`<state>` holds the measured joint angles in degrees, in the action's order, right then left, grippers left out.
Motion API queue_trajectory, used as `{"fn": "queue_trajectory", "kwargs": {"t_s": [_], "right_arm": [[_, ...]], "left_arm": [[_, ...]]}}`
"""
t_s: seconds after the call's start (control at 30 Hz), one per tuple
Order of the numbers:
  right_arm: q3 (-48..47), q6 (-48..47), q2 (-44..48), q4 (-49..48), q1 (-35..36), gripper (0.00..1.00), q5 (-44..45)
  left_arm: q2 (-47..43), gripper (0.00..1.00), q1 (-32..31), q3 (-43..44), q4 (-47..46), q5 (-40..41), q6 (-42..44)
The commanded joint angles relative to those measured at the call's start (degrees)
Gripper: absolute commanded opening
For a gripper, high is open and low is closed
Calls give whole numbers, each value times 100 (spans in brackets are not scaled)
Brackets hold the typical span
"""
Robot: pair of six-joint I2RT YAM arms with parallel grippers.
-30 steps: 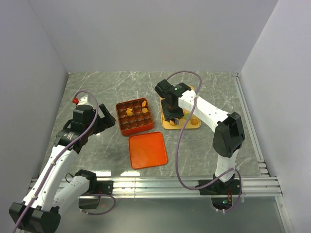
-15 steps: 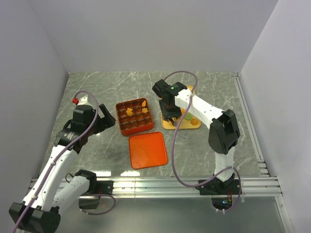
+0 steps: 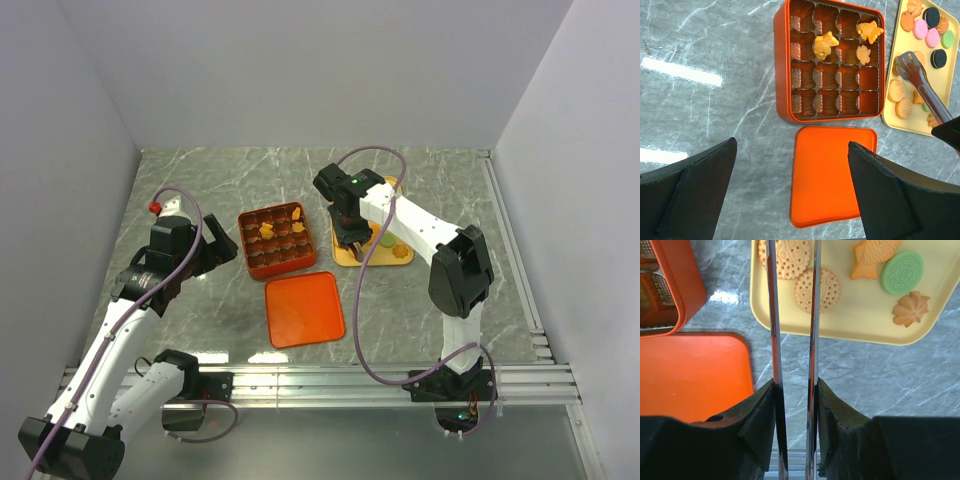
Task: Pack the cookies
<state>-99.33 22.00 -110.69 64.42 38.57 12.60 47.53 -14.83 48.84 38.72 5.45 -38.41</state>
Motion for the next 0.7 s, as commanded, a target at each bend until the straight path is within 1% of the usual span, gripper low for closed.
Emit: {"fn": "queue_trajectory", "kwargs": {"t_s": [0.0, 0.13, 0.23, 0.43, 0.57, 0.67], "right_arm": [[-253, -3, 215, 9, -60, 32, 207], [-569, -3, 303, 167, -112, 31, 322], [-842, -38, 355, 246, -113, 31, 208], [-1220, -64, 584, 211, -113, 29, -214], [-1335, 15, 742, 246, -69, 27, -337], [-1282, -2, 891, 106, -7, 27, -670]], "left_arm": [[20, 99, -2, 64, -40, 61, -17], [-42, 100, 6, 64, -66, -44, 27], [-322, 100, 41, 38, -136, -211, 97], [-858, 99, 50, -58, -339, -387, 176], [-982, 99, 59, -103, -444, -588, 246], [-974, 99, 59, -111, -479, -677, 264]]}}
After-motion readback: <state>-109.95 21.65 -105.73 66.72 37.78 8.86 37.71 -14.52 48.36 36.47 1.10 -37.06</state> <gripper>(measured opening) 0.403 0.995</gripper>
